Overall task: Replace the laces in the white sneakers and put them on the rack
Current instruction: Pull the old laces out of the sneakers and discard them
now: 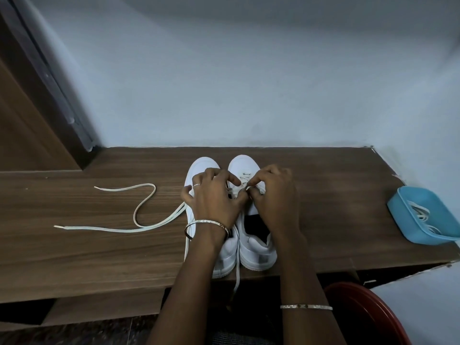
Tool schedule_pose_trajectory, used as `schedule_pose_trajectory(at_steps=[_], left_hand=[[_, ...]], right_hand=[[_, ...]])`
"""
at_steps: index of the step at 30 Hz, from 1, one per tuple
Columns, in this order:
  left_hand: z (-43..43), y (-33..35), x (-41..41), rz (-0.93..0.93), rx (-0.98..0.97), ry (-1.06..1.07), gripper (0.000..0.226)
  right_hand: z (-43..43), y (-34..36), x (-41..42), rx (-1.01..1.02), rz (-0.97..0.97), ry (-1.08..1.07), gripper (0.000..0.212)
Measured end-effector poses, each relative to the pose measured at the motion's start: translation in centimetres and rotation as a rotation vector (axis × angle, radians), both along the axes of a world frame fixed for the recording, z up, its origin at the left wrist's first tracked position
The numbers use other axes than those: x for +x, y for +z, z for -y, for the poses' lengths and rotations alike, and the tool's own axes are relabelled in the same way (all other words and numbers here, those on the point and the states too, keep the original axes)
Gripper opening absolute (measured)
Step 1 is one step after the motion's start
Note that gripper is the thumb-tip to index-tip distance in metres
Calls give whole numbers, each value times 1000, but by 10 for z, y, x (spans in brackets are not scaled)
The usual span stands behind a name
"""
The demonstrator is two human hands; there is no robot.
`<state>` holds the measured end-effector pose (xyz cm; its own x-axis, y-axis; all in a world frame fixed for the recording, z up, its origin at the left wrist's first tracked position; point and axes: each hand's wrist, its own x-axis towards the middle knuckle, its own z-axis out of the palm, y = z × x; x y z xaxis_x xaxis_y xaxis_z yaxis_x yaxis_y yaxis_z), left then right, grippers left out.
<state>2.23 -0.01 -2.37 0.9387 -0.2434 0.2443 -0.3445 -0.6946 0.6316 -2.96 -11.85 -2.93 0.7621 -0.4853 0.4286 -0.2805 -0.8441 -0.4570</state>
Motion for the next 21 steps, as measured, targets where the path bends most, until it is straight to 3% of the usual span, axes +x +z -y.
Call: schedule_pose_trajectory(at_steps=[3,6,8,18,21], left_hand=[[0,0,1,7,9,15,21],[1,0,1,-5,26,11,21],[1,-1,2,-5,35,13,19],[0,0,2,-15,22,25,18],[0,-1,3,-15,26,24,18]], right_hand=[[3,-2,-2,185,170,-71,5],[11,2,-2,730,390,-240,11],[22,1,-2,990,502,-331,14],[49,1,-21,1537,557,-437,16],[62,2,-34,1569,572,-447,22]])
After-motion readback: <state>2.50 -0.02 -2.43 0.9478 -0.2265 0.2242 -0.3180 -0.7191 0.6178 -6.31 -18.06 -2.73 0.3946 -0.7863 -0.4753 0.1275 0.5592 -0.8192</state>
